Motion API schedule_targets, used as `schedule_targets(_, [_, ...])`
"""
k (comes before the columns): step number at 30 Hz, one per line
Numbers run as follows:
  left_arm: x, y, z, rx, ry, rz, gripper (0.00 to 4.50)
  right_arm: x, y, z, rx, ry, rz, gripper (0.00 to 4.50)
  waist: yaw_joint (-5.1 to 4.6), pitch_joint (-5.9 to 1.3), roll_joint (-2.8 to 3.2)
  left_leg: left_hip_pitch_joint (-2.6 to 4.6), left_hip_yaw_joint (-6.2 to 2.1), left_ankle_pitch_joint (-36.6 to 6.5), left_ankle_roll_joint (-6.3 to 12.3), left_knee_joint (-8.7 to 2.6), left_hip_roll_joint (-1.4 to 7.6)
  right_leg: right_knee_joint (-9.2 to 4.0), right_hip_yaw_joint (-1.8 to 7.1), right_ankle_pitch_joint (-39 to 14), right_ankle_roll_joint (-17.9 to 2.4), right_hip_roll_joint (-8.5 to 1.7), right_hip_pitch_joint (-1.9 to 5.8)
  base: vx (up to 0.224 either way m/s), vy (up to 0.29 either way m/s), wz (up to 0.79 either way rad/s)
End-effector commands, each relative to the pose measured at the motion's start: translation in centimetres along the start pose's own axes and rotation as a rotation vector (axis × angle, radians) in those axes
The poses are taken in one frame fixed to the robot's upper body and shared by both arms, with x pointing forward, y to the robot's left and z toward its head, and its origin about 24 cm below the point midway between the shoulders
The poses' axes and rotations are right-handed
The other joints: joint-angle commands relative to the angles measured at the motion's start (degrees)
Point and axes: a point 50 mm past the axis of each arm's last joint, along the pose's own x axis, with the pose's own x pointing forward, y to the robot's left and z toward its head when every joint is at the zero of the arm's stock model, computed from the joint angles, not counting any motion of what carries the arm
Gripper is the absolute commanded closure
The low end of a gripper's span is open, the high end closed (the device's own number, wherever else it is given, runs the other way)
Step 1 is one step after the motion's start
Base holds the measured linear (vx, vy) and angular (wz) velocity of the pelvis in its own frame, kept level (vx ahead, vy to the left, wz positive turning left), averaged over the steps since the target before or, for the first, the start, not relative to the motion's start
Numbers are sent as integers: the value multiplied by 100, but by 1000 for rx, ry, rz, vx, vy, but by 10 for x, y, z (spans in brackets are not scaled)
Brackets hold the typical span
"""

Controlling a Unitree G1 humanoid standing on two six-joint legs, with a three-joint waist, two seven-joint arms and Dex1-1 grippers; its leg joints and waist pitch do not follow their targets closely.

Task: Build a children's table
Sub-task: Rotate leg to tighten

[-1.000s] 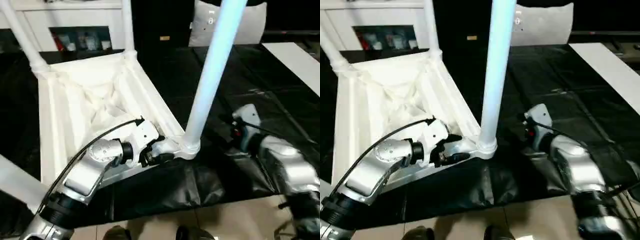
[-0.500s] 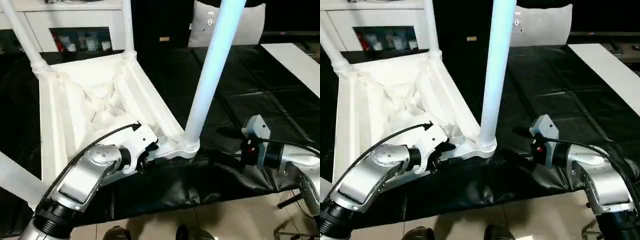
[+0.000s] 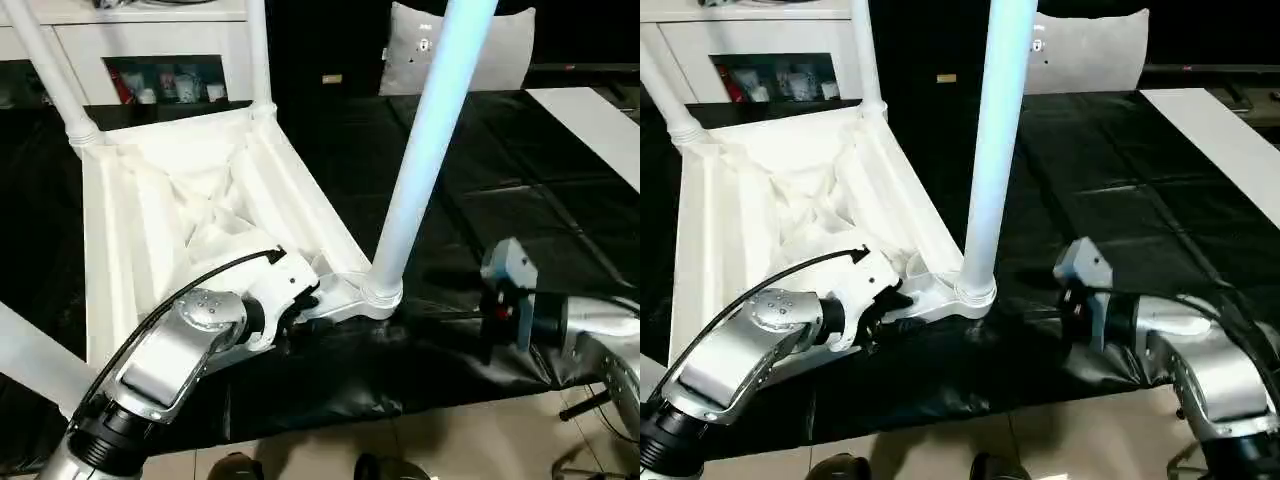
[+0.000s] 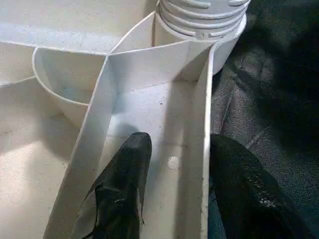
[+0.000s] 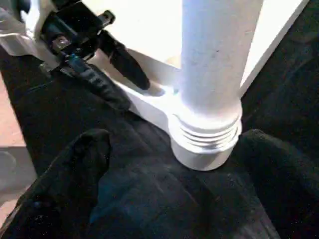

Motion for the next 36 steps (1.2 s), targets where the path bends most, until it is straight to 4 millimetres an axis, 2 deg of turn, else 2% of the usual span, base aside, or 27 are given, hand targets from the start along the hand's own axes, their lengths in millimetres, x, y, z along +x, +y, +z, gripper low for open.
schedule_targets(1, [3,-3,-1,-1,19,-8,279,-1,4,2,-1,6,32,0,20,-421,-74,43,-6,-1467,431,-379,56,-556,197,-2814,-493,-227,351,0,0,0])
schedule_targets(5, [4,-5,2,6,4,-24,321,-3,9,1,15,16,76,0,27,-426,-71,43,-6,-1481,426,-370,44,-597,183,-3086,-344,-231,337,0,0,0])
schedule_targets(8, [6,-7,5,43,-9,-51,324,-3,9,0,12,18,79,0,24,-437,-74,37,-14,-1518,414,-367,39,-617,160,-3198,-281,-231,334,0,0,0])
schedule_targets(9, [6,-7,5,49,-9,-51,353,-3,8,0,11,18,78,0,20,-435,-75,28,-16,-1525,410,-370,38,-619,157,-3212,-258,-226,336,0,0,0])
schedule_targets(13, [8,-8,6,71,-4,-64,386,-2,7,1,10,17,76,0,20,-438,-62,54,-12,-1596,394,-361,31,-642,147,-3271,-235,-220,315,0,0,0])
schedule_targets(19, [8,-4,6,103,-14,-49,433,-3,2,-2,10,9,61,0,13,-428,-33,63,-35,-1693,394,-391,50,-652,127,-3204,-264,-230,332,0,0,0])
schedule_targets(21, [7,-2,6,120,-22,-59,442,-4,0,-4,11,7,55,0,-4,-430,-19,89,-43,-1795,393,-405,62,-661,114,-3152,-335,-241,342,0,0,0])
schedule_targets(28, [6,3,0,140,4,-54,448,-7,-12,-18,19,0,25,0,-24,-427,-25,88,-37,-1828,400,-405,58,-638,130,-3009,-498,-265,362,0,0,0])
schedule_targets(30, [5,6,1,205,-15,-78,448,-7,-15,-19,16,-10,9,0,-24,-425,-28,88,-30,-1815,404,-403,54,-640,134,-3022,-497,-267,363,0,0,0])
schedule_targets(32, [1,9,4,282,-65,-158,448,-7,-17,-18,9,-25,8,0,-25,-415,-35,84,-38,-1837,416,-412,39,-660,121,-3162,-402,-261,368,0,0,0])
schedule_targets(33, [-2,9,7,345,-116,-227,448,-6,-17,-17,4,-36,16,0,-26,-414,-59,95,-28,-1847,417,-403,23,-682,119,-3278,-327,-262,359,0,0,0])
schedule_targets(35, [-5,13,6,399,-120,-283,448,-4,-18,-15,-11,-51,24,0,-7,-407,-51,115,-39,-1864,409,-420,33,-702,115,-3377,-281,-273,350,0,0,0])
schedule_targets(36, [-5,14,6,398,-120,-289,448,-4,-18,-14,-13,-52,24,0,-1,-411,-22,162,-31,-1945,375,-413,39,-705,112,-3451,-283,-274,316,0,0,0])
